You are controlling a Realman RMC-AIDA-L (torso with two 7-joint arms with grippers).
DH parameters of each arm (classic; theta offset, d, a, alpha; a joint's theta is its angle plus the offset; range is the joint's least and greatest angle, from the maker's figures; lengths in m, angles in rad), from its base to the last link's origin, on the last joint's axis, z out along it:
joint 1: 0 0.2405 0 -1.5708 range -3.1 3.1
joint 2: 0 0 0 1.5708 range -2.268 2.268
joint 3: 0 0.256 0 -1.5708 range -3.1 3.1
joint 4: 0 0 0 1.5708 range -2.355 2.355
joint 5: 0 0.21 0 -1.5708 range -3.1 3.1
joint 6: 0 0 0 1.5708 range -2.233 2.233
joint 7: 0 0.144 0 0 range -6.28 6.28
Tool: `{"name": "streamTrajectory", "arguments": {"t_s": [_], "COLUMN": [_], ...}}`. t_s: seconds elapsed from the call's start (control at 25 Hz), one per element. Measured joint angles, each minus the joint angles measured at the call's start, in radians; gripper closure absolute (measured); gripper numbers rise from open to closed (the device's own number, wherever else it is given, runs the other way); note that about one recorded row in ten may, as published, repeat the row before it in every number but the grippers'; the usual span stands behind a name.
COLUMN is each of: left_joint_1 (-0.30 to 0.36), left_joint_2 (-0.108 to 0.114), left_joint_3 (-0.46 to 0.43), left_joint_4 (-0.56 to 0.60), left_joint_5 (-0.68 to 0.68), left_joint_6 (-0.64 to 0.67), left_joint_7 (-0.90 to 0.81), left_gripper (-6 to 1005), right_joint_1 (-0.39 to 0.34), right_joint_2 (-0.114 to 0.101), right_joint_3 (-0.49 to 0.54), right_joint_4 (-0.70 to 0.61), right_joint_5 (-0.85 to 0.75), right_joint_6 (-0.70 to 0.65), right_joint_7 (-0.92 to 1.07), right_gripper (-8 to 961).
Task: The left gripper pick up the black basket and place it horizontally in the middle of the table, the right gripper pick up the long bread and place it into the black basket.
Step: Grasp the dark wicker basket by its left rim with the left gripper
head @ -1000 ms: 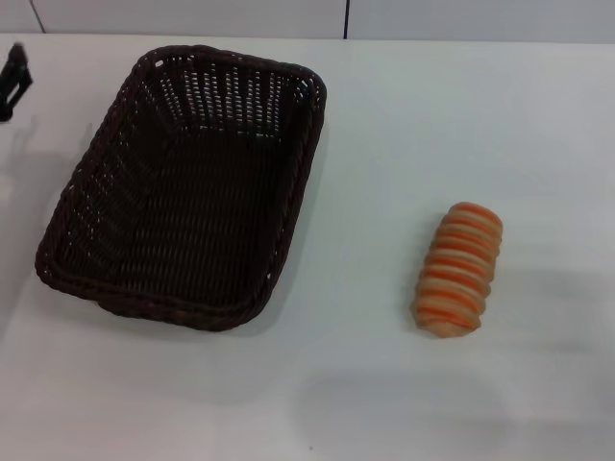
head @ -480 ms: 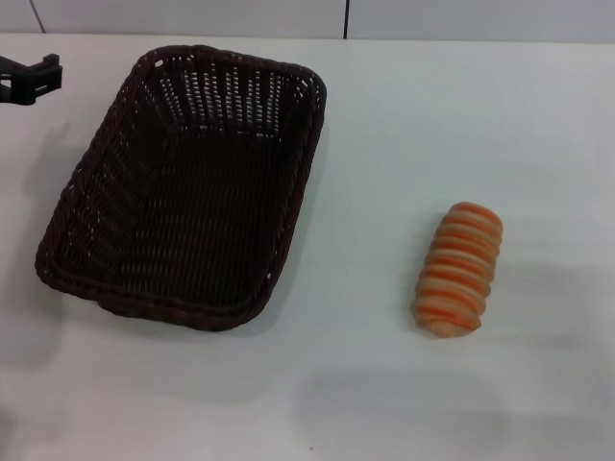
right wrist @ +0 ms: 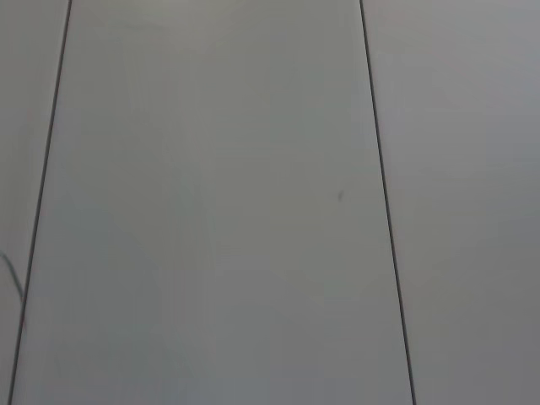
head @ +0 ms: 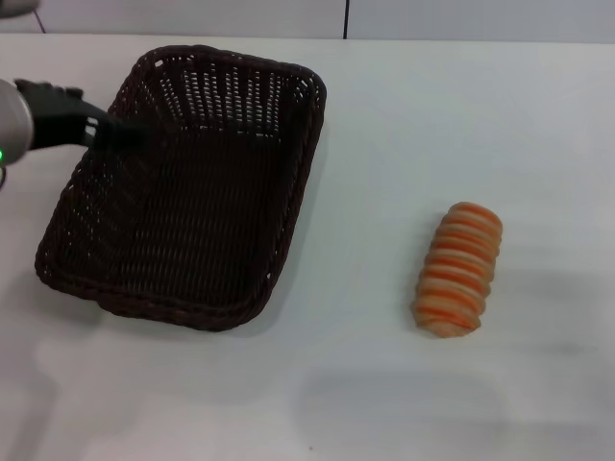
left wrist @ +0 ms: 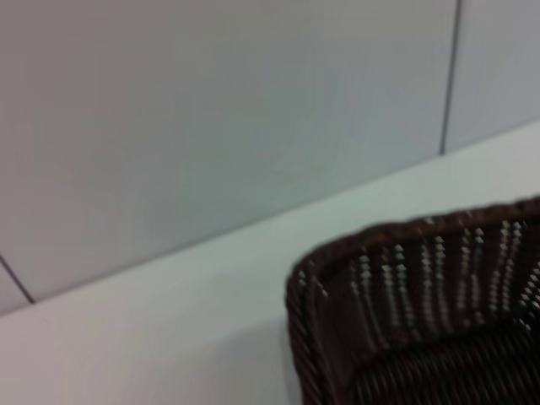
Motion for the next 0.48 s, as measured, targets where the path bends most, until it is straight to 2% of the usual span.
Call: {"name": "streamTrajectory", "arguments": {"t_s": [0.12,0.16,0.48], "left_joint_1": [-0.01,-0.033,-0.071], "left_joint_2": [0.0,-0.002,-0.001], "left_joint_3": [0.005,0.004,-0.024], "left_joint_4": [0.024,0.092,0.21], "left_joint_5": [-0.003,0.0,0.002], "left_joint_6": [0.0,0.023,0.083], "left_joint_7": [-0.002,-0.006,-0.004], "left_gripper": [266,268,282], "right_joint_1": [-0.004,-0.005,-0.006], "right_joint_2": [0.0,-0.001,-0.001], "right_joint_3": [0.0,0.0,0.0], "right_joint_4": [-0.003,-0.003,-0.004], "right_joint_5": [0.0,0.0,0.0], "right_joint_6": [-0.005,-0.006,-0.005], "right_joint_7": [0.0,0.0,0.001], "right_gripper": [143,143,142]}}
